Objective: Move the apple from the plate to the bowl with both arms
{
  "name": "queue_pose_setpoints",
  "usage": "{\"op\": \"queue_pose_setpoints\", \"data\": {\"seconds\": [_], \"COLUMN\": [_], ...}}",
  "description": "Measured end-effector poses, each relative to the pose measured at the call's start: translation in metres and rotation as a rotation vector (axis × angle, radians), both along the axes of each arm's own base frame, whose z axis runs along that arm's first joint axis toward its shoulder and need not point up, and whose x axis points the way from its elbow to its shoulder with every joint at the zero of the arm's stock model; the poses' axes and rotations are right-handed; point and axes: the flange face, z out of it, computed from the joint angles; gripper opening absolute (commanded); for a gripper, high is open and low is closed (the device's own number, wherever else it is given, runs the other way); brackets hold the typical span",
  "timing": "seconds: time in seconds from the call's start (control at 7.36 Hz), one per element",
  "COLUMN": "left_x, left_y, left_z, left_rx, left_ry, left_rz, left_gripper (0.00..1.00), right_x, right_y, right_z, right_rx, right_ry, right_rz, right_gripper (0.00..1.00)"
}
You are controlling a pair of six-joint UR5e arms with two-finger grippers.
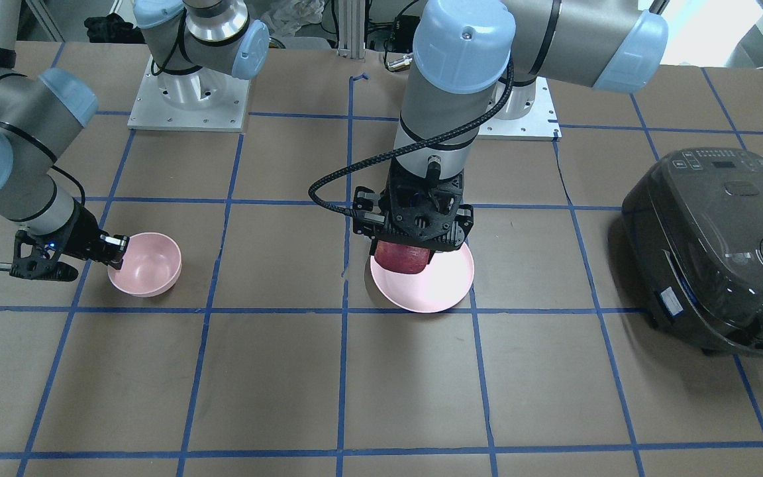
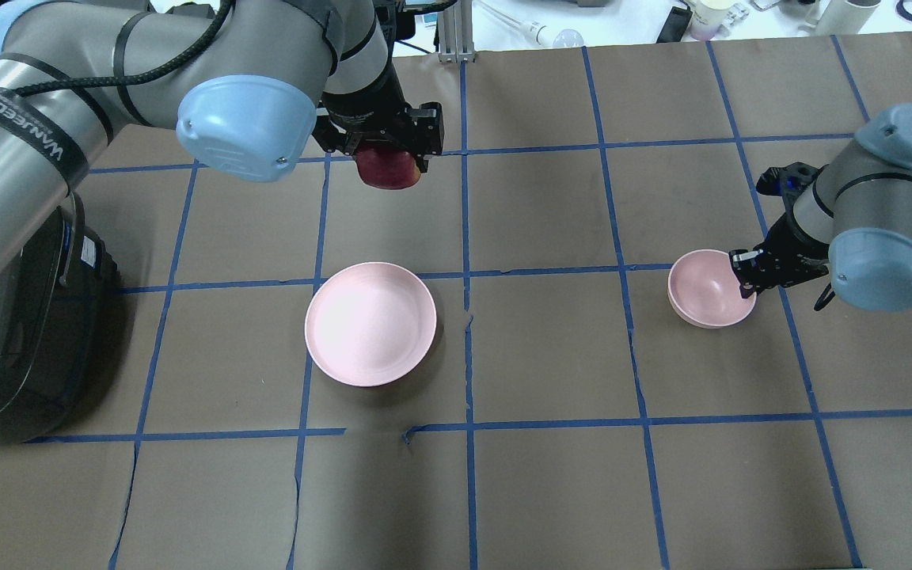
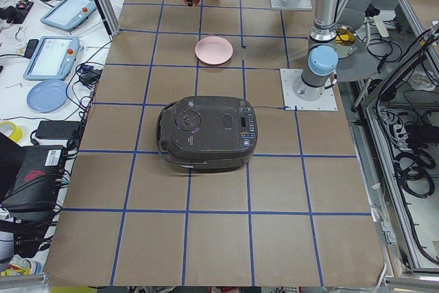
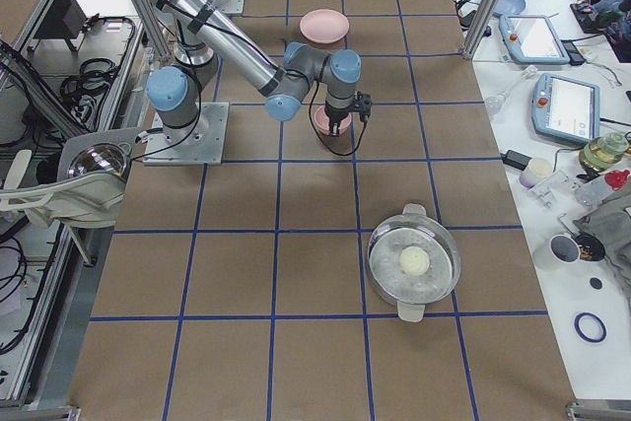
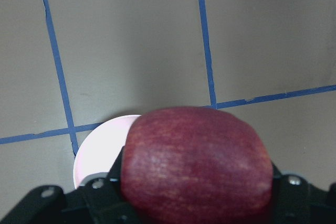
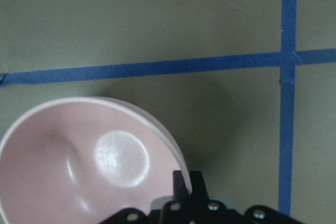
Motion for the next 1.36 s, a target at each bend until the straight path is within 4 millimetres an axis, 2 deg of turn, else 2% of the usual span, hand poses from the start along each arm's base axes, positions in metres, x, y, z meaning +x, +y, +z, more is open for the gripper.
{"op": "queue_pose_setpoints", "data": {"seconds": [0.27,0.41,0.68,0.82,0.95,1.22,1.36], "left_x": [-0.001,-0.001,0.004,0.010,0.013,0.013,0.012], "left_y": [0.001,0.003,0.004,0.005,0.006,0.007,0.008], "left_z": [-0.001,-0.002,-0.003,0.000,0.002,0.003,0.004], "left_rx": [0.002,0.005,0.006,0.005,0.006,0.006,0.008], "left_ry": [0.000,-0.003,-0.015,-0.017,-0.013,-0.008,0.000], "left_rz": [-0.002,-0.003,-0.007,-0.013,-0.016,-0.016,-0.007], "left_gripper": [0.00,0.00,0.00,0.00,0.00,0.00,0.00], "right_x": [0.053,0.088,0.165,0.185,0.193,0.197,0.193], "right_y": [-0.024,-0.033,-0.033,-0.030,-0.028,-0.026,-0.030], "right_z": [0.017,0.016,0.000,-0.008,-0.012,-0.007,0.004], "right_rx": [-0.001,0.010,0.052,0.070,0.075,0.066,0.045], "right_ry": [-0.056,-0.089,-0.143,-0.145,-0.138,-0.127,-0.110], "right_rz": [0.003,0.007,0.012,0.025,0.038,0.051,0.053], "right_gripper": [0.00,0.00,0.00,0.92,1.00,1.00,1.00]}}
